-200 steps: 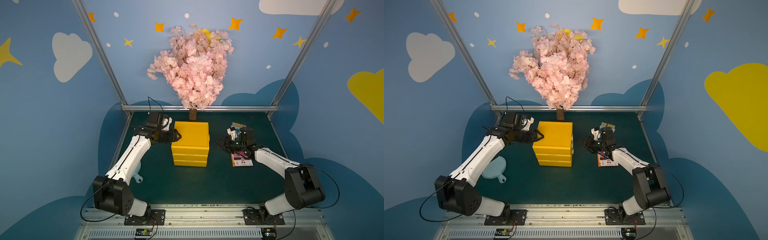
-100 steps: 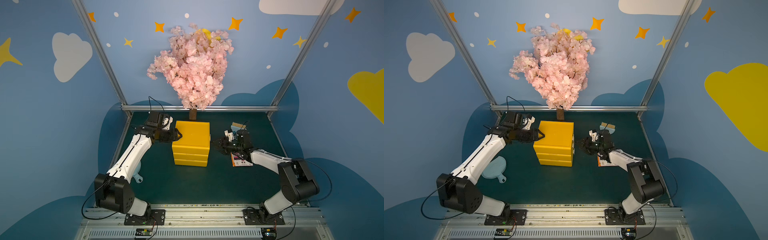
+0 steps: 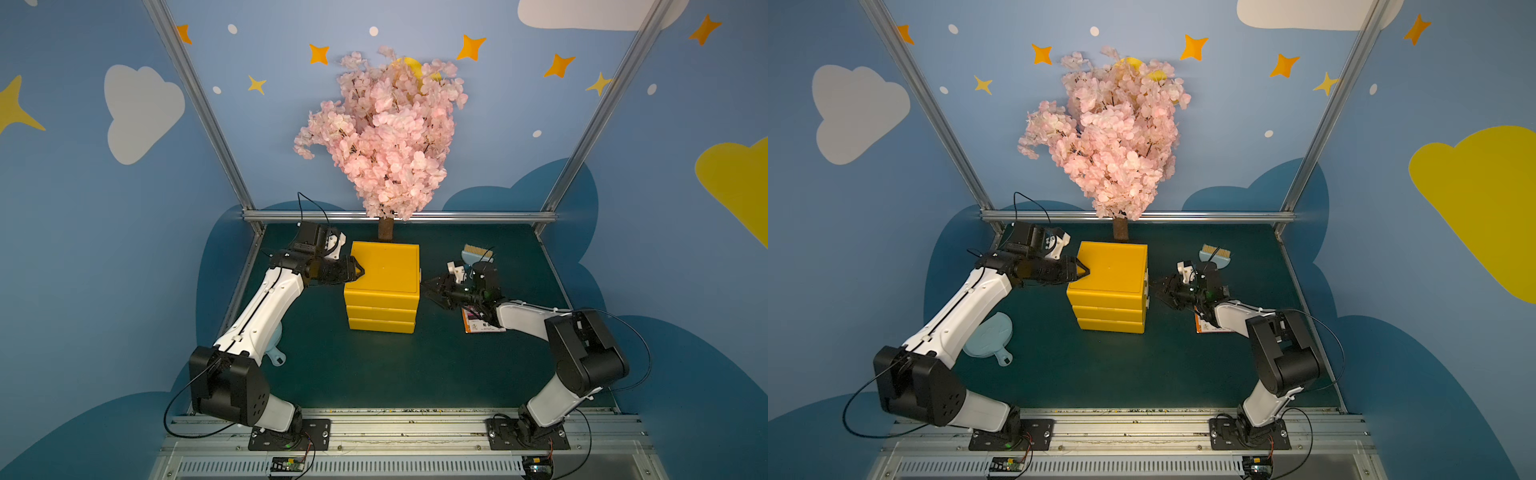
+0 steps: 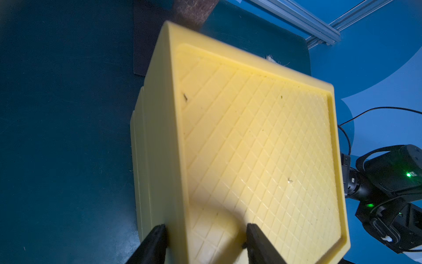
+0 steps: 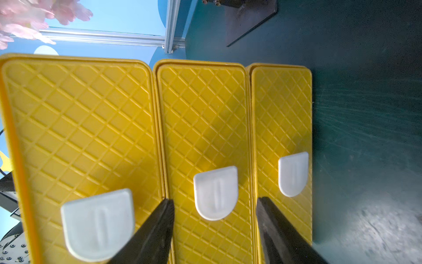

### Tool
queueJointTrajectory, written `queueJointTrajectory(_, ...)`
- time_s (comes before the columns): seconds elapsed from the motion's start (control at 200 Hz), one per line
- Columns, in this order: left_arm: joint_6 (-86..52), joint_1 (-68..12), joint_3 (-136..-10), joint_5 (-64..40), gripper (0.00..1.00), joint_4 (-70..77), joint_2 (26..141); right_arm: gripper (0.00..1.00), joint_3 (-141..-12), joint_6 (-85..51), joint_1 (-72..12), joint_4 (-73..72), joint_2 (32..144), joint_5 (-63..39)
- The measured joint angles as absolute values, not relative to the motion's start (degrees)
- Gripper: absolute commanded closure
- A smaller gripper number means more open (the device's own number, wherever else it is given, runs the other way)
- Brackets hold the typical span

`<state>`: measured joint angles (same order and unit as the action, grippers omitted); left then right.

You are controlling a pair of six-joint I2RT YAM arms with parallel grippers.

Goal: Take the seed bags out of the drawer
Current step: Open the drawer in the storage box.

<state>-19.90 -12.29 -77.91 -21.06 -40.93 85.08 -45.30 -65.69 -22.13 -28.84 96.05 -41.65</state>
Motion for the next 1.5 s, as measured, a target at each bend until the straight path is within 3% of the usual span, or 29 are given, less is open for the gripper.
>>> queueJointTrajectory(0.671, -19.9, -12.3, -77.9, -21.0, 0.43, -41.0, 85.1, 0.42, -43.6, -72.9, -23.3, -43.1, 101.7, -42.7)
queueJointTrajectory(1.182, -19.8, -12.3, -77.9, -21.1, 0.43, -41.1, 85.1, 0.55, -43.8, -70.8, -23.6, -42.2, 102.4, -42.5)
queueJointTrajectory(1.497, -19.7, -12.3, -77.9, -21.2, 0.43, -41.0, 85.2, 0.71, -47.0, -61.7, -23.7, -27.1, 97.2, -39.5)
